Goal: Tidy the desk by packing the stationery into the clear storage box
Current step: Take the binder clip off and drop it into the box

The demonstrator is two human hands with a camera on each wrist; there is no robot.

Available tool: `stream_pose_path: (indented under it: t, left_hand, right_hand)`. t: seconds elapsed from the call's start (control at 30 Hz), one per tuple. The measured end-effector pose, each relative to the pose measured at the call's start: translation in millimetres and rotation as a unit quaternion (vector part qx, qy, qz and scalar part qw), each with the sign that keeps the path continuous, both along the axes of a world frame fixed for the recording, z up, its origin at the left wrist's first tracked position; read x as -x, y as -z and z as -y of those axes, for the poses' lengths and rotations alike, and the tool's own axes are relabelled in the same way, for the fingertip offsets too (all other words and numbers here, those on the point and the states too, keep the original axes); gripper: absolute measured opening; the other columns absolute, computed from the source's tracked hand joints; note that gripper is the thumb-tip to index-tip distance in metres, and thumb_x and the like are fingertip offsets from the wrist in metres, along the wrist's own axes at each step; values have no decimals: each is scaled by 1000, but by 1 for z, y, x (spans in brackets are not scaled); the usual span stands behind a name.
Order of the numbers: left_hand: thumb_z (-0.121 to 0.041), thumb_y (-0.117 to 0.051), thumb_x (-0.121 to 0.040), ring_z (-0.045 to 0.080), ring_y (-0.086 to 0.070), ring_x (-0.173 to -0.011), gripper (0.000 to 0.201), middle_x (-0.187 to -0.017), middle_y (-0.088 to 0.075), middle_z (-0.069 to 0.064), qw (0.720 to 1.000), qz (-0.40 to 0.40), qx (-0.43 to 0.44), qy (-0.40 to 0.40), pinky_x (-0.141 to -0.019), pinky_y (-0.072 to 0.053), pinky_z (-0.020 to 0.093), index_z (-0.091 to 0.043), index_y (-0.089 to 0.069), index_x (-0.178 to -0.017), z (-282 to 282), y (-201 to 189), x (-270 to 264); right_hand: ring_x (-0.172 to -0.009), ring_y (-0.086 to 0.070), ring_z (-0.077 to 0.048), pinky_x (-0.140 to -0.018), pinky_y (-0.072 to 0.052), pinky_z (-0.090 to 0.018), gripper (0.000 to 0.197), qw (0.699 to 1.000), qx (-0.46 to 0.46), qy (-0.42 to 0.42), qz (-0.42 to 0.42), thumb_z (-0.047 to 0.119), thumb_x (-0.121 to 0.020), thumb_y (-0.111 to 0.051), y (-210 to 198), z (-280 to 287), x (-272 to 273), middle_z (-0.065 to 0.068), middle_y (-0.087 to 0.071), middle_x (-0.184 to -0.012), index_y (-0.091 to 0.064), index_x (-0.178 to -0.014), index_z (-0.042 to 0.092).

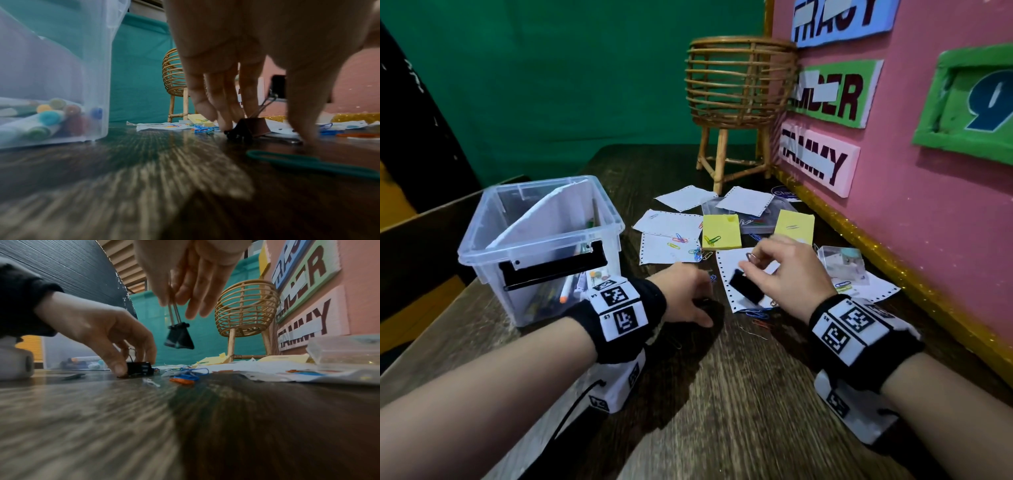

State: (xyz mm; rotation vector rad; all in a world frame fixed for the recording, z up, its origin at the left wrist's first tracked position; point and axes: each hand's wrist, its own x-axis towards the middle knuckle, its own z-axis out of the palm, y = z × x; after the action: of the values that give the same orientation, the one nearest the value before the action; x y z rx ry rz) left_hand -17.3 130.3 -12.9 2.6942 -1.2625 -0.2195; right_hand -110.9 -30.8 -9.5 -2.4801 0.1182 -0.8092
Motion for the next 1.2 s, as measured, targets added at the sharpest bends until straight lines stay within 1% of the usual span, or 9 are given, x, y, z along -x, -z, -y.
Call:
stream_pose_path:
  t: [0.23,0.5,0.63,0.73,0.8,0.87,0.97,1.1,1.2]
  left_hand:
    - [-18,-68,-82,12,-52,-77,13,-83,-64,3,991,20,129,6,-71,-42,21,-9,-66,-91,1,-2,0]
    - [-18,-64,-82,24,-63,-70,18,-77,-68,10,937,74,318,126,-64,-50,29,0,-63,-81,1,-4,13]
    - [-35,-51,-86,23,-67,-73,33,-83,-70,9,927,70,341,136,-65,-49,28,-2,-58,-85,0,-6,20]
    - [-26,-51,-89,15,-64,-69,25,-81,-69,7,924,52,364,103,-62,-46,17,-1,-55,-92,0,-8,21]
    - [-18,-50,-93,7,-58,-61,15,-73,-64,0,919,17,384,84,-59,-42,9,-4,-55,-94,2,-9,21]
    - [-15,-49,-95,7,-54,-58,10,-69,-61,-1,920,-30,387,58,-57,-41,7,-7,-55,-97,4,-11,21]
    - [-22,-55,-92,12,-50,-55,12,-69,-63,8,928,-54,368,12,-53,-37,9,-12,-51,-98,5,-10,18]
    - [-22,-59,-89,16,-51,-66,14,-76,-62,6,940,-18,340,8,-58,-37,6,-9,-57,-91,4,-10,16]
    - [-17,-52,-93,17,-55,-74,20,-84,-69,10,942,23,330,50,-64,-36,1,-3,-66,-95,3,-10,18]
  right_hand:
    - [-52,-41,-20,-56,-28,-30,44,997,-5,-13,-75,12,-87,-54,-1,-4,0,1,-34,-49,-26,-54,19]
    - [-52,-42,-8,-51,-28,-22,47,971,-114,-61,-203,50,-68,-73,-6,-12,6,4,-45,-58,-54,-98,19]
    - [-62,-54,-16,-59,-39,-29,32,969,-90,-97,-209,44,-71,-73,-6,-13,6,-3,-60,-67,-65,-86,17]
    - [-81,-62,-23,-74,-46,-32,27,969,-77,-117,-202,30,-74,-75,-5,-12,4,-9,-69,-85,-68,-95,16]
    - [-76,-58,-11,-72,-42,-20,17,967,-76,-144,-194,20,-74,-76,-4,-13,4,1,-65,-77,-68,-85,29]
    - [-64,-50,-3,-65,-38,-17,34,969,-54,-158,-183,17,-73,-76,-3,-13,4,9,-56,-63,-54,-64,41]
    - [-53,-44,-5,-57,-33,-22,38,975,-31,-149,-160,13,-74,-73,-1,-11,2,8,-48,-49,-47,-53,32]
    - [-56,-47,-2,-57,-36,-20,14,974,-50,-166,-142,19,-79,-71,-1,-18,6,4,-59,-59,-64,-70,28]
    - [-52,-47,1,-51,-33,-13,34,982,-29,-127,-133,19,-83,-66,-1,-17,5,9,-48,-53,-48,-58,35]
